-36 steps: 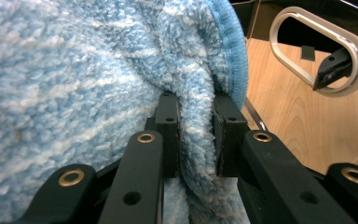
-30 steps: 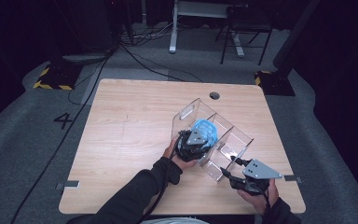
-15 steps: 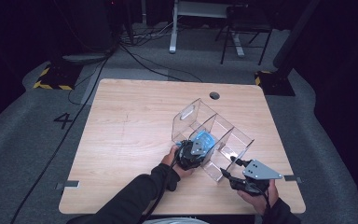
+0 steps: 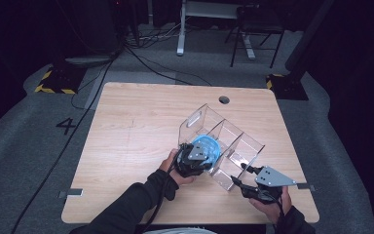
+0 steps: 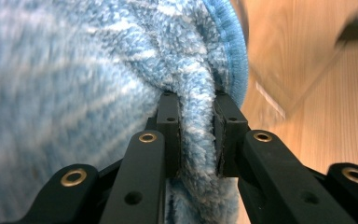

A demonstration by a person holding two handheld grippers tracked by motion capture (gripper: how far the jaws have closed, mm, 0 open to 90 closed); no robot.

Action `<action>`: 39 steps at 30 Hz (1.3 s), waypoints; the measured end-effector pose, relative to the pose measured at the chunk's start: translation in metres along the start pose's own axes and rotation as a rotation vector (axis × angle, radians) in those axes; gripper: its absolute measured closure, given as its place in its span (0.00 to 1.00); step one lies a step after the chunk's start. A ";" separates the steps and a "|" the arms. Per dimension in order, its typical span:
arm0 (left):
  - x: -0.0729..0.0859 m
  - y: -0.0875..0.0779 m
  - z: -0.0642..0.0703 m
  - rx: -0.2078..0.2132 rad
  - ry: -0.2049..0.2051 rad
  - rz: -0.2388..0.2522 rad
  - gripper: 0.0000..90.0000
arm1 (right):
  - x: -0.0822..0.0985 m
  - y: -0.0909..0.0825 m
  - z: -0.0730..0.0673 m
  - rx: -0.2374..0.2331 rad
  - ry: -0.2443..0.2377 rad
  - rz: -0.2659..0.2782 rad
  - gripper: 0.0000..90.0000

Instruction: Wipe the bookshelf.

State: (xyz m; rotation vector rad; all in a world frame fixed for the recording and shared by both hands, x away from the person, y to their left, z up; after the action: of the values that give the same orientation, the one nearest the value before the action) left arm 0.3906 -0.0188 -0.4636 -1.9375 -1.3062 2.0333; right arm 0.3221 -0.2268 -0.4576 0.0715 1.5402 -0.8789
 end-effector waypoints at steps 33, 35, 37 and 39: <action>0.017 0.064 0.004 0.010 0.039 -0.056 0.87 | 0.003 0.001 -0.002 -0.006 -0.021 -0.005 0.48; 0.019 0.058 0.004 0.036 0.059 -0.094 0.87 | 0.003 0.000 -0.002 -0.010 -0.022 -0.007 0.48; 0.020 0.054 0.004 0.039 0.072 -0.111 0.86 | 0.002 0.000 -0.002 -0.012 -0.023 -0.006 0.48; 0.024 0.046 0.004 0.063 0.082 -0.142 0.86 | 0.002 0.000 -0.002 -0.014 -0.022 -0.007 0.48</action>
State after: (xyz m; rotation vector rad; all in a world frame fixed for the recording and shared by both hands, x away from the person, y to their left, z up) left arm 0.4047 -0.0373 -0.5099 -1.8249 -1.3047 1.8859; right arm 0.3199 -0.2264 -0.4599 0.0462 1.5263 -0.8721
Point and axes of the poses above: each handheld gripper's, and its own axes: y roughly forward along the jaws, x roughly out of its underside, z roughly to its right, the point moved 4 cm from there along y, roughly forward along the jaws, and after that the axes turned 10 degrees about -x, right-handed, at the moved point
